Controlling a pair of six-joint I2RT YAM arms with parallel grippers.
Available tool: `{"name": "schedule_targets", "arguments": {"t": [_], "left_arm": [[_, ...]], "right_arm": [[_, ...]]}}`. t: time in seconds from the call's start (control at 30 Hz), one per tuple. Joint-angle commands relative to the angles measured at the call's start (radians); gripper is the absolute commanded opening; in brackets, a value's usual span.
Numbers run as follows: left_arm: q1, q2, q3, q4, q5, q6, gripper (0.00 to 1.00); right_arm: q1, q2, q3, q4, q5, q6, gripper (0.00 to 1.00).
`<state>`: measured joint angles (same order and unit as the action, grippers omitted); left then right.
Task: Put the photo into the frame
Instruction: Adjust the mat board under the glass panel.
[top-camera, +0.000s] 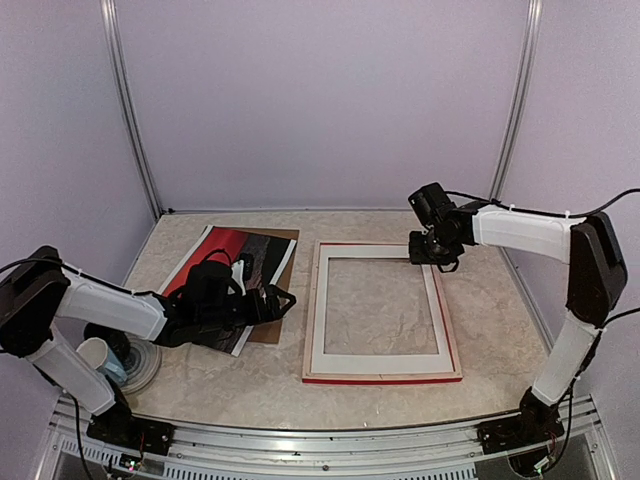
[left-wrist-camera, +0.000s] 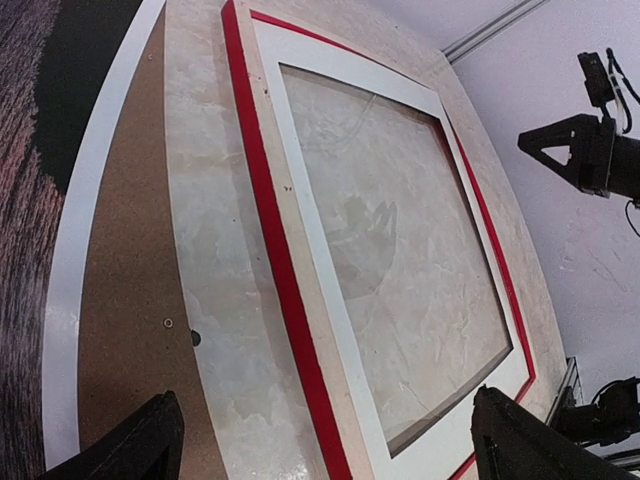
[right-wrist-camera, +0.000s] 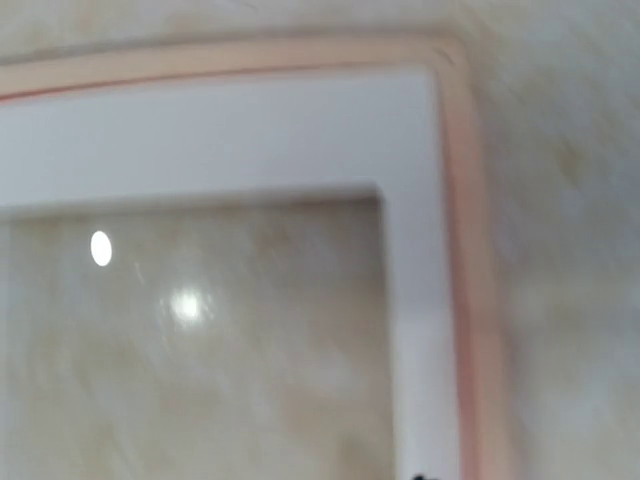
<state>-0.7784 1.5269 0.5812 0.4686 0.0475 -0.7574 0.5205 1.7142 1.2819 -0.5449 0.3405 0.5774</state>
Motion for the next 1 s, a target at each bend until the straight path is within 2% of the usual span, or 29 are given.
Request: {"name": "schedule_targets", "arguments": {"t": [0.0,0.17,0.27,0.5,0.97], "left_arm": [[-0.01,-0.041,-0.045,-0.023,-0.029,0.005,0.99],[-0.013,-0.088,-0.079,-0.035,-0.044,0.002,0.99],[-0.015,-0.113,-0.102,-0.037,-0.044,-0.002,0.99],[-0.016,-0.156,-0.131,-0.053,-0.085,-0.007,0.99],[-0.016,-0.171,-0.141,-0.061,-0.096,-0.009,0.99]], "right_arm": [[-0.002,0.188,0.175,0.021,0.017,-0.076,0.35],[-0.002,0.367,0.361,0.049,-0.042,-0.103,0.22],[-0.002,0.458,0.459,0.064,-0.072,-0.113,0.19],[-0.002,0.62,0.624,0.055,-0.121,-0.123,0.18],[-0.002,0.757,0.732,0.039,-0.125,-0.119,0.17]]}}
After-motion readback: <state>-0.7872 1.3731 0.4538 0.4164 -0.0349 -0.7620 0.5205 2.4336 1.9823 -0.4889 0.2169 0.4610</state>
